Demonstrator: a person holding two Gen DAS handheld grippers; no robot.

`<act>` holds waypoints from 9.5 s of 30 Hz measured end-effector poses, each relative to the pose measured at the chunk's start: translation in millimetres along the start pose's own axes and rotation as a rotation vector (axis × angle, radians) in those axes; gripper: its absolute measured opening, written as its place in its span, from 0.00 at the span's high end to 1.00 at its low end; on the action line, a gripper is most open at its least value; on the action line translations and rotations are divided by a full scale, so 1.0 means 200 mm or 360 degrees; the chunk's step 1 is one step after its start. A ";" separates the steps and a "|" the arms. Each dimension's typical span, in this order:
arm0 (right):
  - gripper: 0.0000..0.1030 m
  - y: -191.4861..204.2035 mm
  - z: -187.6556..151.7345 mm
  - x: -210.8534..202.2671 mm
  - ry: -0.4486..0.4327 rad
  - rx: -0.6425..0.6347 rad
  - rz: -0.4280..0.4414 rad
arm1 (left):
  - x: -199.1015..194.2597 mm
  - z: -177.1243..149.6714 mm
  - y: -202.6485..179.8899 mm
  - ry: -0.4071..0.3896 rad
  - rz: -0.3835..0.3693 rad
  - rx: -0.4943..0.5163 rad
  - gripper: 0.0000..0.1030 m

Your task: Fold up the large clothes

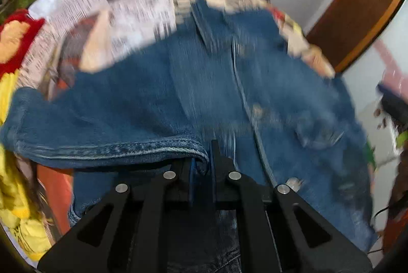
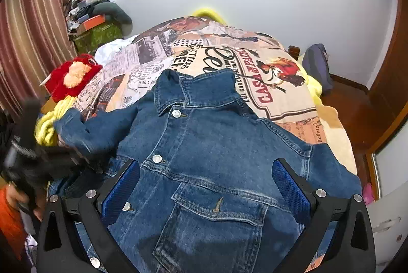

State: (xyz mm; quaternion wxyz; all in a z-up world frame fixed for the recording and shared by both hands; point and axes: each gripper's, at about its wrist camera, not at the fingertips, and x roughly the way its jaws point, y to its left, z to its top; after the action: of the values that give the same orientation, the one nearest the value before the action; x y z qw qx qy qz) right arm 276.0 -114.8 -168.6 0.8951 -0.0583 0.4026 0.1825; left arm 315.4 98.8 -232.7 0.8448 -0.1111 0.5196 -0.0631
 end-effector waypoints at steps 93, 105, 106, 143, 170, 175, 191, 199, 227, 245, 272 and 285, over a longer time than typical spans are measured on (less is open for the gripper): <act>0.00 -0.60 0.00 0.15 0.0289 0.0510 0.0169 | -0.38 0.34 -0.53 -0.0377 -0.0019 0.0474 0.10; 0.18 -0.55 -0.12 0.68 0.0789 0.0739 0.0350 | -0.05 0.05 0.23 -0.0024 0.0452 0.0181 0.10; 0.23 -0.53 -0.14 0.70 0.0811 0.0739 0.0344 | -0.02 0.02 0.27 0.0009 0.0457 0.0153 0.10; 0.58 -0.61 -0.13 0.61 0.0562 0.0199 -0.0184 | 0.06 -0.02 0.37 0.0038 0.0368 -0.0021 0.09; 0.22 -0.68 -0.06 0.09 0.0236 0.0219 -0.0222 | -0.24 0.15 0.01 -0.0259 0.0481 0.0269 0.09; 0.22 -0.81 -0.03 -0.07 0.0130 0.0294 -0.0324 | -0.32 0.25 -0.20 -0.0397 0.0344 0.0336 0.09; 0.22 -1.44 -0.61 -0.19 0.0296 0.1092 -0.0219 | 0.15 0.28 -0.62 -0.0114 0.0039 0.0442 0.08; 0.22 -1.68 -0.93 -0.07 0.0366 0.1583 -0.0087 | 0.36 0.23 -0.62 0.0063 0.0018 0.0407 0.08; 0.88 -1.43 -0.29 -0.29 -0.0125 0.1264 -0.0052 | 0.06 0.21 -0.53 -0.0147 0.0000 0.0372 0.08; 0.92 -0.22 0.30 0.13 0.0175 0.0537 0.0430 | -0.28 0.09 -0.19 -0.0333 0.0046 0.0219 0.08; 0.91 -0.19 -0.09 0.12 0.0536 0.0198 0.0336 | -0.31 0.12 -0.44 -0.0327 0.0053 0.0360 0.08; 0.91 -0.79 -0.15 -0.13 0.0230 0.0387 -0.0071 | 0.00 0.29 -1.07 -0.0235 -0.0023 0.0748 0.09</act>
State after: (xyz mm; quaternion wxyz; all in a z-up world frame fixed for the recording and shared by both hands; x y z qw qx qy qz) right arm 298.5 -276.5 -175.3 0.8680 0.0288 0.4839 0.1077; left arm 369.8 -101.5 -153.2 0.8826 0.0804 0.4267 -0.1801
